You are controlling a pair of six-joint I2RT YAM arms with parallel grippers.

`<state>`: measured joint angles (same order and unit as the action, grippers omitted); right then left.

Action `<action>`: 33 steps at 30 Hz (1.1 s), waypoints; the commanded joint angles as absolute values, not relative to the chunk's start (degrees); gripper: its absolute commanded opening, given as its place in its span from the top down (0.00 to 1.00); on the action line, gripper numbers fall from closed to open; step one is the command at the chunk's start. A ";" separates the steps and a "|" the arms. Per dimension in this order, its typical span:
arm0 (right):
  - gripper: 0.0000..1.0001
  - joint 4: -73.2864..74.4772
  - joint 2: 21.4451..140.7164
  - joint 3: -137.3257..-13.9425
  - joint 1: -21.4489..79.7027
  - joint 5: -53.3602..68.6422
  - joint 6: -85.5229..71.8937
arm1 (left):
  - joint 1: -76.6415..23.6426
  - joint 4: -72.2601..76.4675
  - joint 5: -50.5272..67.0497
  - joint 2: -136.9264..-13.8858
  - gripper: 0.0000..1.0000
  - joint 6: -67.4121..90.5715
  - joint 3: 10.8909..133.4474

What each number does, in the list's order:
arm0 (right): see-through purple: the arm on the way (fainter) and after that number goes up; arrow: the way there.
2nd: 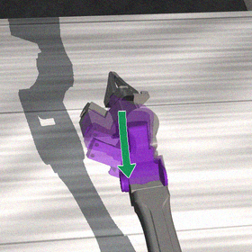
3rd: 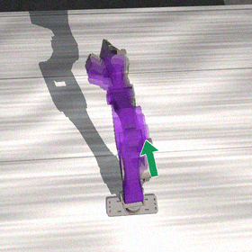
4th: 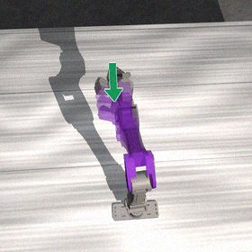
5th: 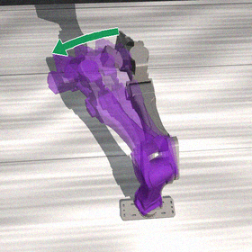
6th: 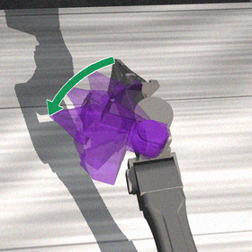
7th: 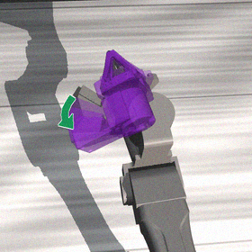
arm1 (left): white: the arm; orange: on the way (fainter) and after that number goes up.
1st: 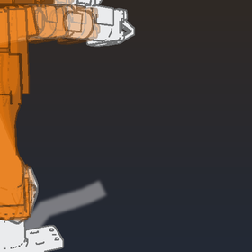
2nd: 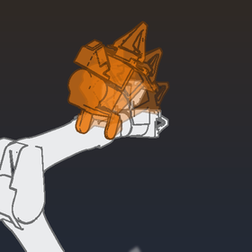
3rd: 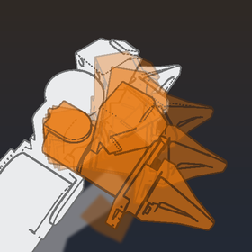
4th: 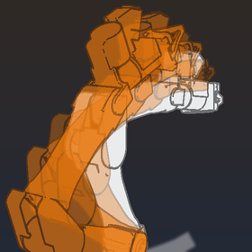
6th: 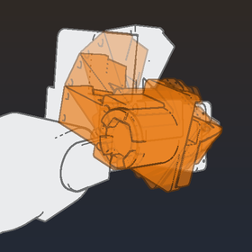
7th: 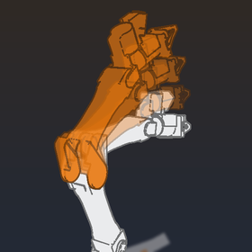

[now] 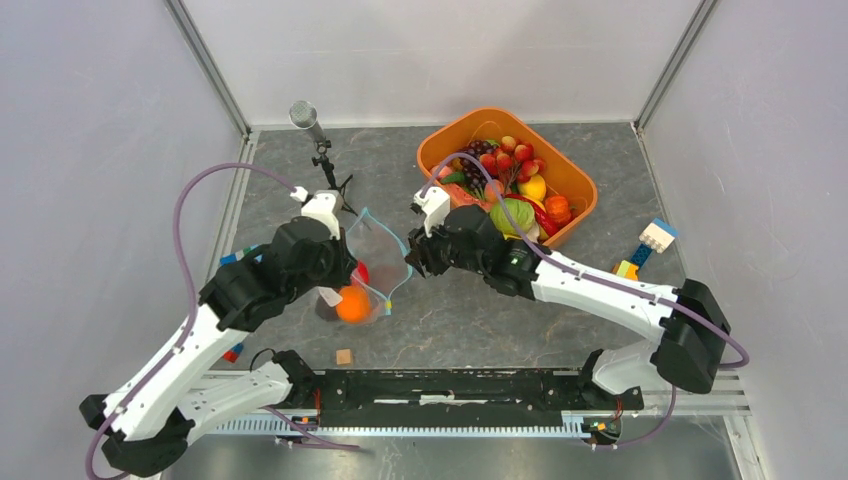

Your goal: Place the food in the zip-top bag and seal the zipper

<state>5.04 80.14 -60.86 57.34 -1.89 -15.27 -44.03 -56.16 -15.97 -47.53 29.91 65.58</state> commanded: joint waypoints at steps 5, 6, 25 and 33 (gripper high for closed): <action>0.24 7.21 72.30 -64.58 54.39 -7.34 -7.90 | -43.77 -50.45 -16.06 -49.09 0.98 31.29 61.17; 0.22 7.24 71.37 -64.37 53.82 -8.83 -7.18 | -43.77 -50.37 -16.19 -49.27 0.98 31.37 61.25; 0.21 15.71 78.86 -65.39 25.06 -18.76 -8.17 | -43.77 -48.42 -14.44 -47.96 0.98 30.78 60.30; 0.25 9.47 81.03 -64.21 21.88 -0.50 -5.71 | -43.77 -48.35 -14.63 -48.15 0.98 30.93 59.96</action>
<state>15.22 80.34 -63.51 21.30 -12.19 -7.35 -44.03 -51.03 -14.85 -48.27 30.00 59.81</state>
